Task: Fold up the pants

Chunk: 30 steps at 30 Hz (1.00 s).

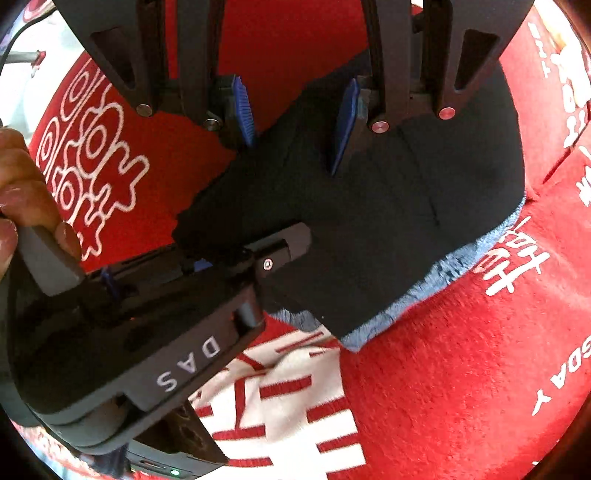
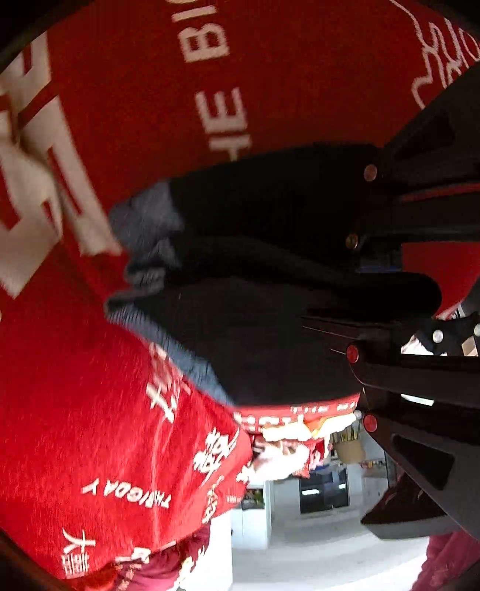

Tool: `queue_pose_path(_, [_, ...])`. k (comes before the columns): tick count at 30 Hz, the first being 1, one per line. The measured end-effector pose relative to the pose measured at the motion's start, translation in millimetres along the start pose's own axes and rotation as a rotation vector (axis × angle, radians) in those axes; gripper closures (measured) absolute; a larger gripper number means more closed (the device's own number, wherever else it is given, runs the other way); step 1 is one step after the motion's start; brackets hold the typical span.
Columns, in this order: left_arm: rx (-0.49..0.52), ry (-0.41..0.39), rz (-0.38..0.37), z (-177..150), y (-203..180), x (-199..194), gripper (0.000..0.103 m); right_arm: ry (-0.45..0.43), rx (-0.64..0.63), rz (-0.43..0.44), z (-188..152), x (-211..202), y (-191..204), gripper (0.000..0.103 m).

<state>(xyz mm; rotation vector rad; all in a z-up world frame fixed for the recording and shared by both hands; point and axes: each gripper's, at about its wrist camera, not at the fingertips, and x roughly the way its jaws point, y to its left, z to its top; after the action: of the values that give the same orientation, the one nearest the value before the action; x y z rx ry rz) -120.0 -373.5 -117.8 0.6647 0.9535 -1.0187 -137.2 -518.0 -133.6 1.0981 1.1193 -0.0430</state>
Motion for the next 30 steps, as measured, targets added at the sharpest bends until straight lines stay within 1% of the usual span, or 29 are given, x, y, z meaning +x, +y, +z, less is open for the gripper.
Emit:
queue_pose_path(2, [0.011,0.002,0.008,-1.7,-4.0,0.7,0.064,0.009,0.011,-0.003,-0.1,4.2,-1.6,0.083])
queue_pose_path(4, [0.001,0.015,0.001,-0.7,-2.0,-3.8,0.06,0.007,0.019,-0.004,1.1,1.7,0.2,0.082])
queue_pose_path(5, [-0.014,0.027,-0.015,-0.6,2.7,-7.3,0.057,0.006,0.015,-0.014,-1.3,2.6,2.2,0.079])
queue_pose_path(7, [-0.033,0.037,-0.047,-3.5,9.4,-15.6,0.057,-0.001,0.002,-0.051,-6.4,0.4,9.4,0.076])
queue_pose_path(8, [-0.041,0.037,-0.053,-5.9,14.0,-21.8,0.045,-0.001,-0.006,-0.076,-7.9,-1.3,13.5,0.075])
queue_pose_path(9, [-0.058,0.03,-0.048,-8.6,19.6,-27.8,0.028,-0.002,-0.012,-0.094,-9.8,-3.1,17.8,0.074])
queue_pose_path(10, [-0.085,0.014,-0.04,-11.3,27.5,-35.6,0.025,-0.002,-0.018,-0.117,-10.7,-6.2,15.0,0.073])
queue_pose_path(12, [-0.135,0.007,-0.044,-16.2,45.8,-46.4,0.025,-0.009,-0.033,-0.161,-14.4,-9.8,15.8,0.071])
queue_pose_path(14, [-0.189,0.031,-0.004,-21.1,66.6,-49.0,0.025,-0.032,-0.045,-0.194,-20.6,-15.5,15.5,0.07])
queue_pose_path(16, [-0.263,0.068,0.025,-25.5,89.1,-44.9,0.025,-0.05,-0.056,-0.235,-24.3,-20.6,15.8,0.07])
queue_pose_path(17, [-0.315,0.096,0.043,-29.2,101.9,-40.7,0.025,-0.056,-0.059,-0.255,-26.4,-22.5,17.7,0.069])
queue_pose_path(19, [-0.401,0.147,0.076,-36.0,123.6,-31.8,0.025,-0.065,-0.075,-0.319,-32.2,-26.5,20.9,0.062])
queue_pose_path(20, [-0.439,0.168,0.089,-41.6,132.0,-28.0,0.025,-0.066,-0.085,-0.353,-33.7,-26.7,22.0,0.053])
queue_pose_path(21, [-0.464,0.185,0.1,-45.6,137.6,-24.6,0.025,-0.067,-0.095,-0.391,-36.0,-28.0,23.5,0.05])
queue_pose_path(23, [-0.5,0.197,0.087,-51.2,146.7,-18.6,0.025,-0.096,-0.108,-0.427,-40.4,-34.9,30.4,0.05])
queue_pose_path(25, [-0.507,0.205,0.084,-55.1,148.2,-14.5,0.018,-0.129,-0.151,-0.458,-45.5,-44.1,38.7,0.05])
queue_pose_path(26, [-0.505,0.207,0.097,-56.0,148.8,-11.5,0.012,-0.149,-0.18,-0.46,-47.4,-47.0,47.6,0.05])
queue_pose_path(27, [-0.51,0.211,0.101,-57.4,150.6,-8.7,0.009,-0.16,-0.204,-0.443,-48.2,-47.9,54.6,0.05])
queue_pose_path(29, [-0.551,0.227,0.075,-60.7,156.1,-4.2,0.006,-0.146,-0.247,-0.399,-46.1,-39.9,72.0,0.05])
queue_pose_path(30, [-0.57,0.234,0.067,-61.5,159.4,-2.4,0.004,-0.134,-0.263,-0.393,-44.5,-33.9,78.1,0.05])
